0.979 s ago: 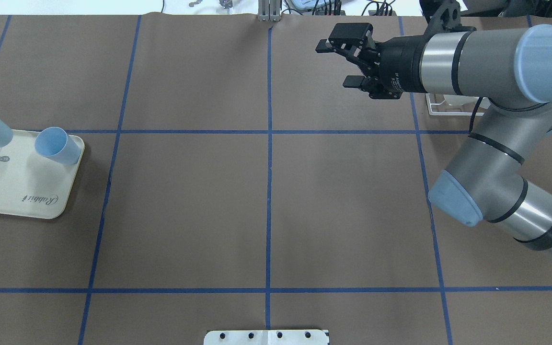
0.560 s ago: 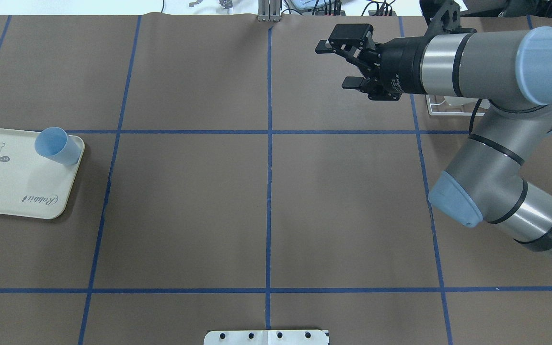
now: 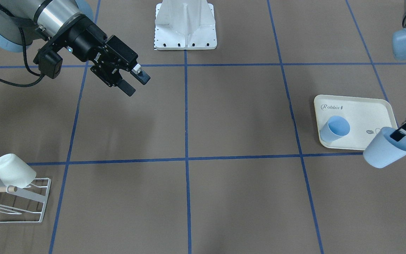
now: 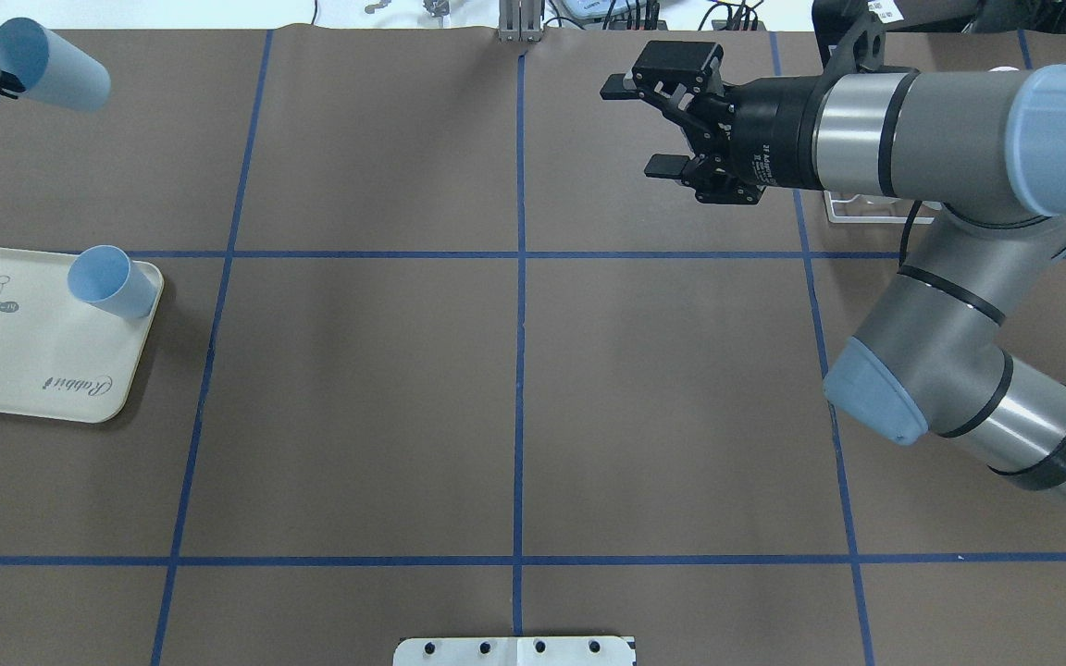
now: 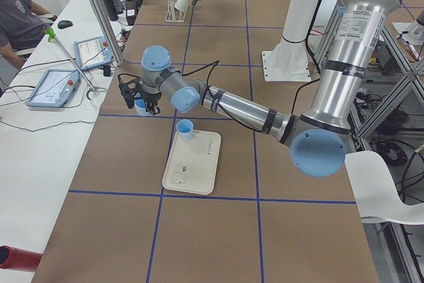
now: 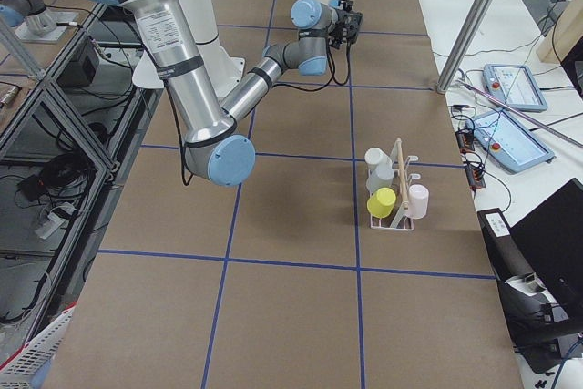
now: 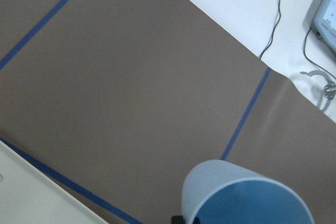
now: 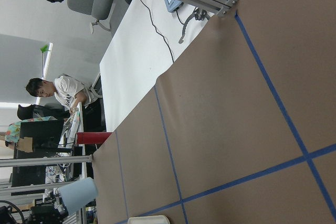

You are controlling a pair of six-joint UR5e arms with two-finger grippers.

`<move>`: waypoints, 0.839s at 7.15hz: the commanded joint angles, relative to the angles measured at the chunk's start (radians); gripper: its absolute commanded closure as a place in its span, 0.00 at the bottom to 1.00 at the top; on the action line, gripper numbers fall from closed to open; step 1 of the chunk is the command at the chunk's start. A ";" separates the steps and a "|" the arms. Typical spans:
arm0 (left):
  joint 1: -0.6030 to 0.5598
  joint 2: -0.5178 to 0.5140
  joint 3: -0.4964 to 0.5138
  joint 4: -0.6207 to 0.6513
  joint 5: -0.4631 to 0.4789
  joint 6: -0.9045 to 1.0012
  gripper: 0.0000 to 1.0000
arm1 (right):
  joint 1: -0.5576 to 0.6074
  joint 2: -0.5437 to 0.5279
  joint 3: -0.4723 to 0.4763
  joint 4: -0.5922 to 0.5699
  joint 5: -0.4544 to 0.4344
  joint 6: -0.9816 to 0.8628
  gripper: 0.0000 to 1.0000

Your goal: Transfer IKEA cup to right arm and place on rack

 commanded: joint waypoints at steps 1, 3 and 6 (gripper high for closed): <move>0.127 -0.014 -0.013 -0.316 0.125 -0.449 1.00 | -0.018 0.001 -0.011 0.081 -0.030 0.090 0.00; 0.265 -0.017 -0.050 -0.506 0.330 -0.737 1.00 | -0.086 0.003 -0.013 0.168 -0.134 0.161 0.00; 0.492 -0.017 -0.062 -0.739 0.726 -0.977 1.00 | -0.160 0.003 -0.028 0.267 -0.262 0.198 0.00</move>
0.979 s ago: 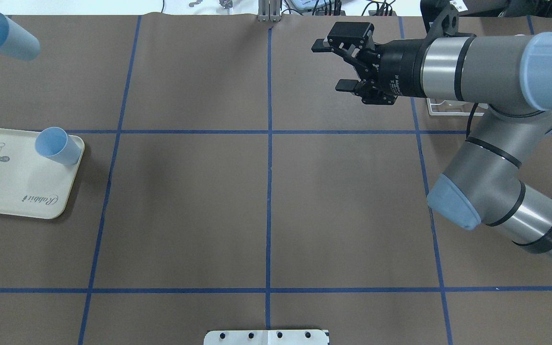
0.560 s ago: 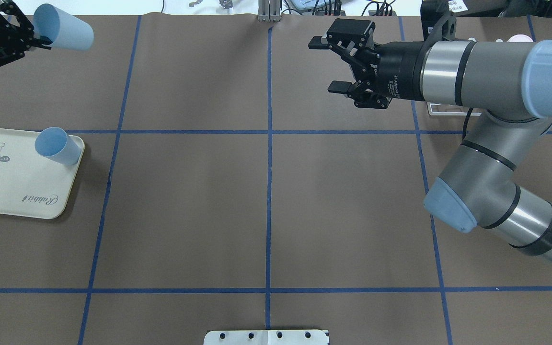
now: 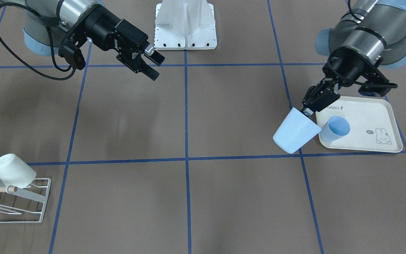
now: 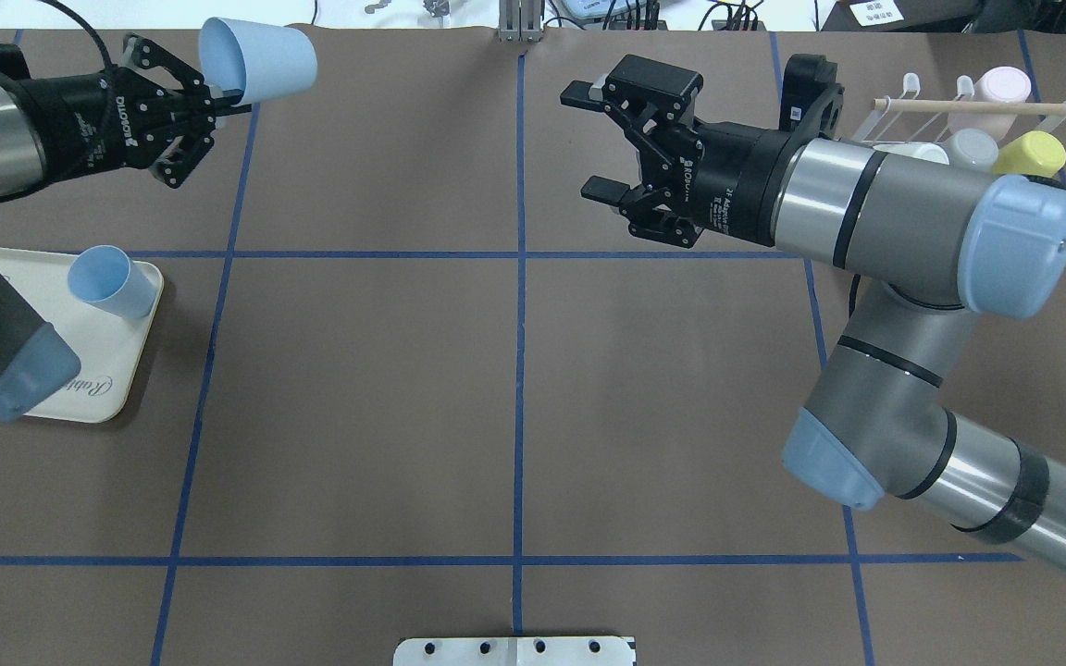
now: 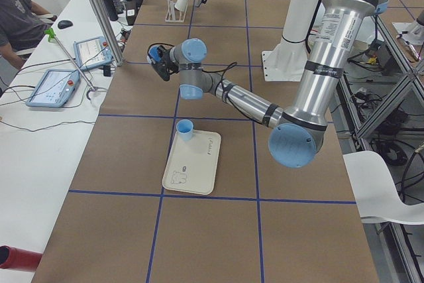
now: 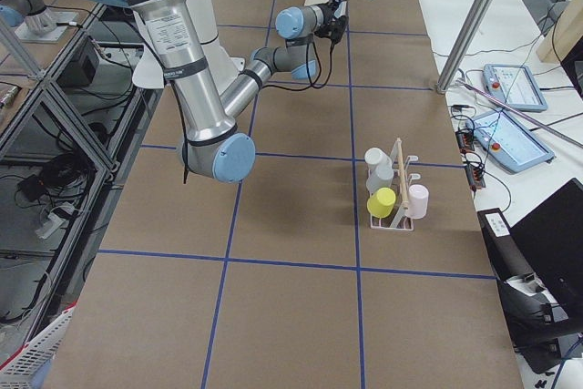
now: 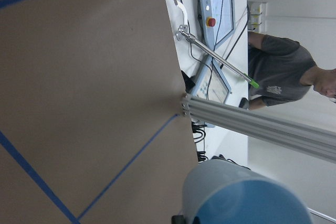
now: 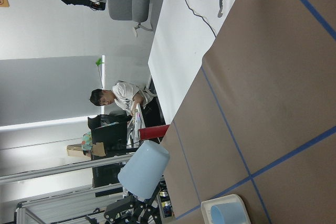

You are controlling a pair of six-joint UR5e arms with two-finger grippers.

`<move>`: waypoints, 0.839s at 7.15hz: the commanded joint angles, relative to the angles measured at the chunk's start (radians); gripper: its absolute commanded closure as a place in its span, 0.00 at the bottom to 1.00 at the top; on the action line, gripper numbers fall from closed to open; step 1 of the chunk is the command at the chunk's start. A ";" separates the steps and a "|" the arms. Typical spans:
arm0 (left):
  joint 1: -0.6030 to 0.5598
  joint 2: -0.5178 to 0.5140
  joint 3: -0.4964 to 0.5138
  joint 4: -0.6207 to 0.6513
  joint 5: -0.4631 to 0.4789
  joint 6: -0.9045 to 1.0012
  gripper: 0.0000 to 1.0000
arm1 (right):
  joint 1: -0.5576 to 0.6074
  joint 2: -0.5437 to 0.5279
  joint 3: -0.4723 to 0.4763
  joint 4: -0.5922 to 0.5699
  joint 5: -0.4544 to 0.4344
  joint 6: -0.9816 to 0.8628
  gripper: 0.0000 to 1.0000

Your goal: Transfer IKEA cup to right arm and place on rack

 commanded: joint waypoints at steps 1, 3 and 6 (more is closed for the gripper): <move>0.121 0.000 -0.002 -0.155 0.257 -0.184 1.00 | -0.021 0.002 -0.006 0.025 -0.037 0.006 0.00; 0.259 -0.055 0.008 -0.180 0.468 -0.210 1.00 | -0.024 0.003 -0.019 0.031 -0.104 0.003 0.00; 0.324 -0.110 0.011 -0.174 0.484 -0.196 1.00 | -0.024 0.023 -0.122 0.110 -0.120 -0.014 0.00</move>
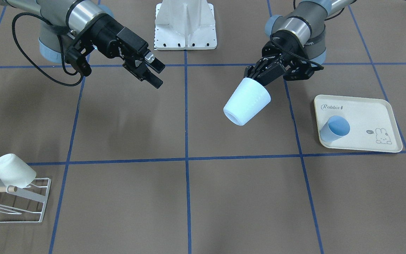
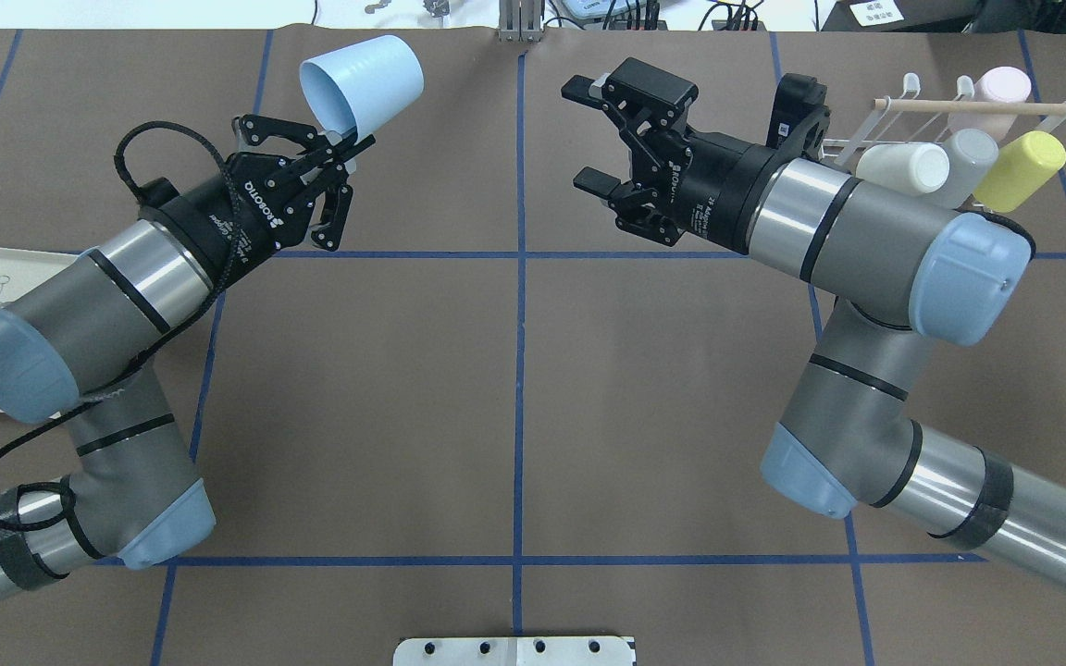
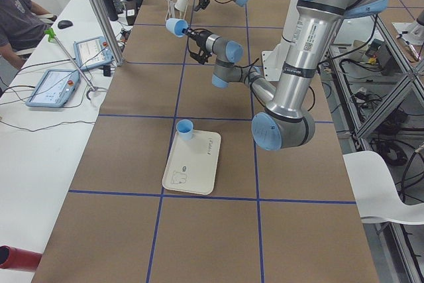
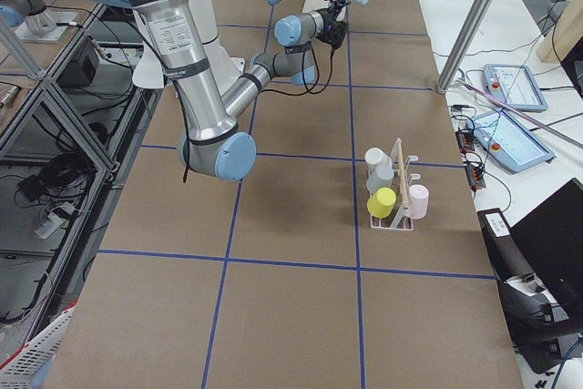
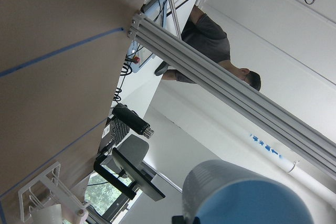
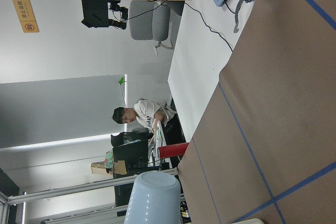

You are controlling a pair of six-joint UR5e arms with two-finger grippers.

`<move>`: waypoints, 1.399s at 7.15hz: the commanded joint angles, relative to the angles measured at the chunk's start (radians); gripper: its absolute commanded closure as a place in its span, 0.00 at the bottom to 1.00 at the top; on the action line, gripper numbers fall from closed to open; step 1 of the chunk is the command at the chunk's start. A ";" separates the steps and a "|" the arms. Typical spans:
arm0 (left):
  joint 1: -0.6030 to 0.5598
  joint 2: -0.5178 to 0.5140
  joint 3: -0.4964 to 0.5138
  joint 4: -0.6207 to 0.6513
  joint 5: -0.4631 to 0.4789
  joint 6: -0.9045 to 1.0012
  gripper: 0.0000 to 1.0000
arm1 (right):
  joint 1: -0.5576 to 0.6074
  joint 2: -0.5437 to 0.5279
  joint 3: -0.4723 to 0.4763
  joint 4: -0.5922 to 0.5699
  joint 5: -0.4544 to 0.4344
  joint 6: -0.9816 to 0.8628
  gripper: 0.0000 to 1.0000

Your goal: Transfer IKEA cup to right arm and place on rack

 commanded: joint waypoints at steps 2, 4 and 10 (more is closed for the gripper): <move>0.059 -0.056 0.005 0.017 -0.056 0.183 1.00 | 0.000 0.015 -0.036 0.019 0.003 -0.019 0.00; 0.106 -0.071 0.007 0.019 -0.051 0.195 1.00 | -0.012 0.016 -0.039 0.019 0.003 -0.019 0.00; 0.123 -0.144 0.042 0.058 -0.045 0.195 1.00 | -0.025 0.016 -0.050 0.021 0.000 -0.019 0.00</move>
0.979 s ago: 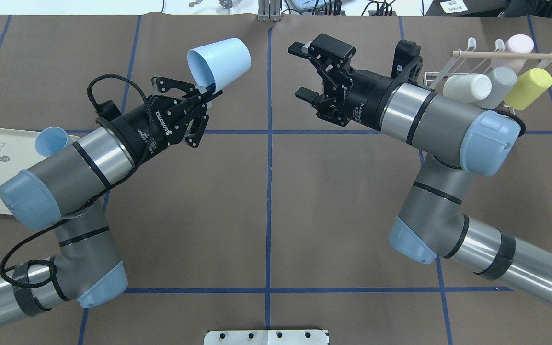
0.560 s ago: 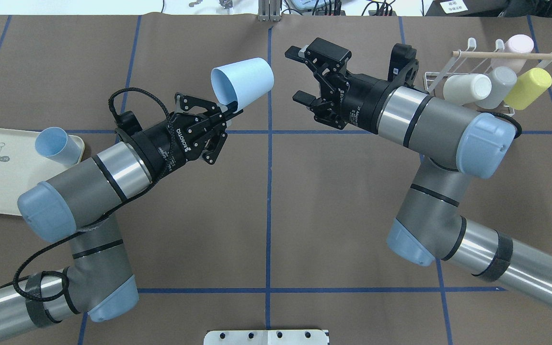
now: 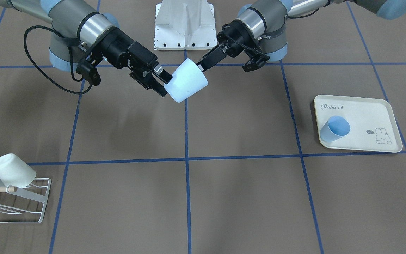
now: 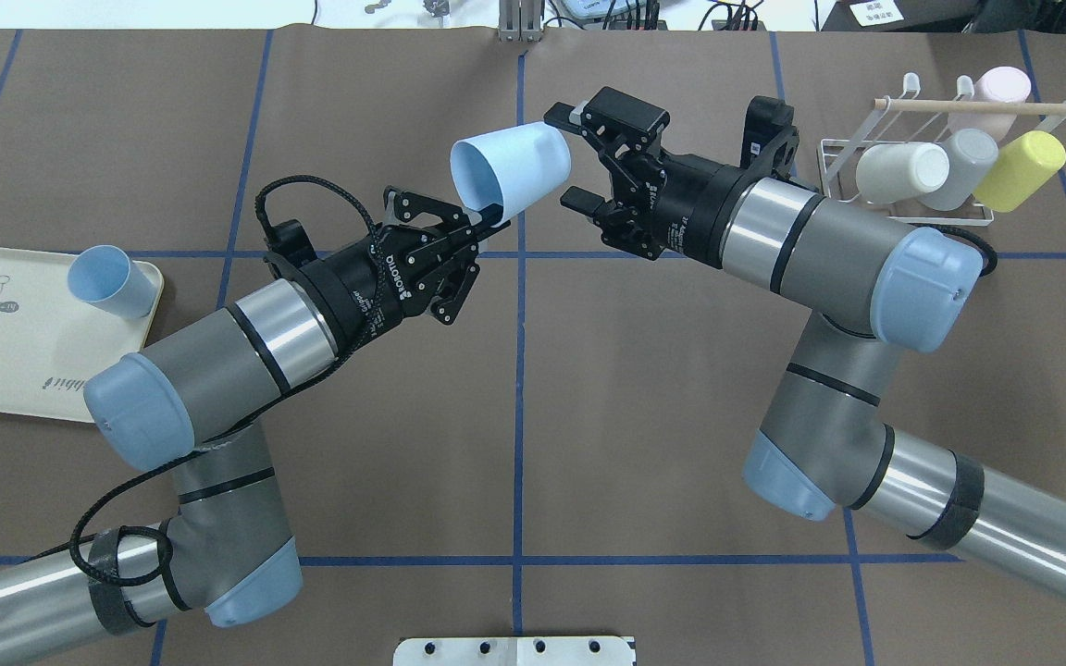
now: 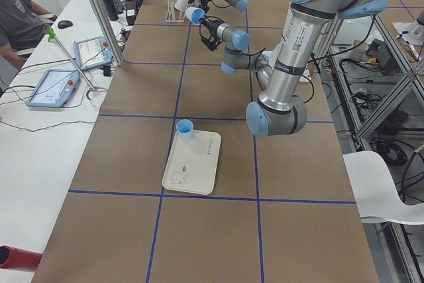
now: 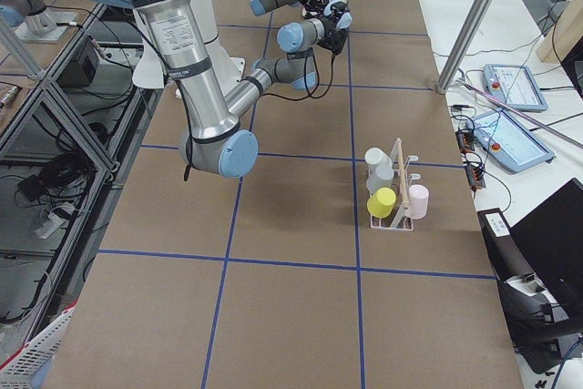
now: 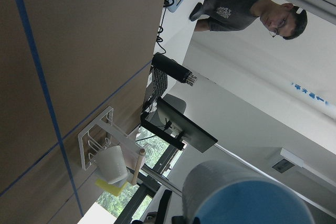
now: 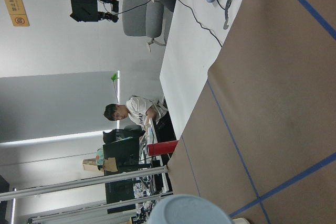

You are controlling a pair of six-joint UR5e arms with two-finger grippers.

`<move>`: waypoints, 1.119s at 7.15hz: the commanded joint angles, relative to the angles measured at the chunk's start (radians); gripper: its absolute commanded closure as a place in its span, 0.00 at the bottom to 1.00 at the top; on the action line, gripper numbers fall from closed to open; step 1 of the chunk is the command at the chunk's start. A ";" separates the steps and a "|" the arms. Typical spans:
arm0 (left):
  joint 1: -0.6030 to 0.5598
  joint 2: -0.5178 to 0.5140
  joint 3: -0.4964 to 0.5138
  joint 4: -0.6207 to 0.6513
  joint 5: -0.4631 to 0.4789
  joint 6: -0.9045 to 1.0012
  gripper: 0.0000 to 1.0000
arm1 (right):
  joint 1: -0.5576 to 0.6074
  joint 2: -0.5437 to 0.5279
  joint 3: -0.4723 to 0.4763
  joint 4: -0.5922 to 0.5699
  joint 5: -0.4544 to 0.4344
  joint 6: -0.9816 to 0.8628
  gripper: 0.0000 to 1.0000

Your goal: Transfer IKEA cup to right arm and place on rack

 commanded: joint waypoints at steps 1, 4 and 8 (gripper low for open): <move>0.001 -0.024 0.002 0.029 0.002 -0.001 1.00 | -0.001 0.002 -0.001 0.000 0.000 0.000 0.00; 0.018 -0.029 0.005 0.040 0.003 0.000 1.00 | -0.004 0.009 -0.002 -0.001 0.000 0.002 0.00; 0.018 -0.035 0.005 0.040 0.003 0.000 1.00 | -0.005 0.009 -0.009 0.003 0.000 0.002 0.01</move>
